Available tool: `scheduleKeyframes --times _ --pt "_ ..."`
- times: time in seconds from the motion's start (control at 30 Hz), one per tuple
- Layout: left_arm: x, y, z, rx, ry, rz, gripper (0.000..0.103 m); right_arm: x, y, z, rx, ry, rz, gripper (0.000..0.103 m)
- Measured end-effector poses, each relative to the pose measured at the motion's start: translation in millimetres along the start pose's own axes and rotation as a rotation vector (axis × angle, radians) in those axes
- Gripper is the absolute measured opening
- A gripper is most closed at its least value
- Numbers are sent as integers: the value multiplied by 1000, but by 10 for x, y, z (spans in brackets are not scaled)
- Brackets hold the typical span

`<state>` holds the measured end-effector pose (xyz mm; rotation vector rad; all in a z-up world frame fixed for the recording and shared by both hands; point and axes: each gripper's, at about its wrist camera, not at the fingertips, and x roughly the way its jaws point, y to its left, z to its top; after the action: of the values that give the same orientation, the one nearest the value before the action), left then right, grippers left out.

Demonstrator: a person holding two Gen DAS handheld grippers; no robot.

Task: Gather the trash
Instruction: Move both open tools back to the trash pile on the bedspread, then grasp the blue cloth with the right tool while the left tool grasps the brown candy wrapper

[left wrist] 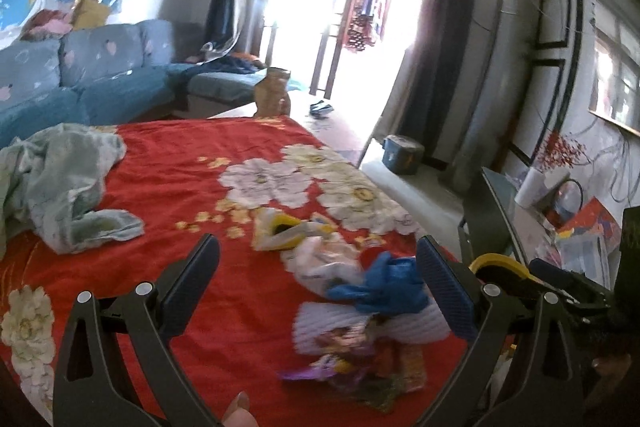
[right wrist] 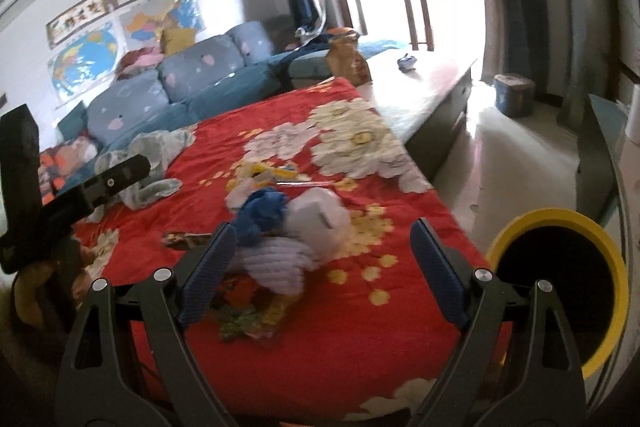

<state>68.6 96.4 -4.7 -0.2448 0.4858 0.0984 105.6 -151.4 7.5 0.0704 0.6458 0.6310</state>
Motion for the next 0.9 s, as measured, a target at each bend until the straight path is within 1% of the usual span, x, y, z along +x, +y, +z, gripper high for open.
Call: scheduleKeyframes --times 0.13,0.27,0.3,0.43,0.47,0.5,0.57,0.63,0.73,0.8,0.83,0.87,0.9 --pt "0 212 -29 -49 37 -11 95 125 124 21 -21 29 31 72" --pt "11 330 -110 -84 86 -45 93 272 197 24 -19 65 61 64" --pt "19 352 -137 -93 102 -61 88 303 213 16 -20 71 65 63" --pt "63 412 -235 -129 161 -112 78 439 300 4 -43 105 80 51" --pt "78 412 -256 -135 175 -126 73 479 322 0 -48 115 86 48" --pt "92 416 -279 -145 189 -144 70 495 324 -8 -48 121 90 47" --pt "150 425 -316 -174 219 -190 65 552 336 -20 -49 137 98 41" --pt "225 422 -366 -217 261 -242 61 602 342 -24 -51 148 99 37" --pt "303 392 -433 -247 296 -285 56 674 348 -33 -51 162 104 33" --pt "361 359 -473 -263 323 -311 52 712 346 -37 -51 168 105 29" --pt "387 343 -492 -270 335 -324 50 736 344 -42 -51 172 108 25" --pt "417 327 -512 -273 346 -334 44 757 339 -40 -50 175 109 23" --pt "437 315 -524 -275 352 -340 34 769 335 -42 -48 175 111 21"
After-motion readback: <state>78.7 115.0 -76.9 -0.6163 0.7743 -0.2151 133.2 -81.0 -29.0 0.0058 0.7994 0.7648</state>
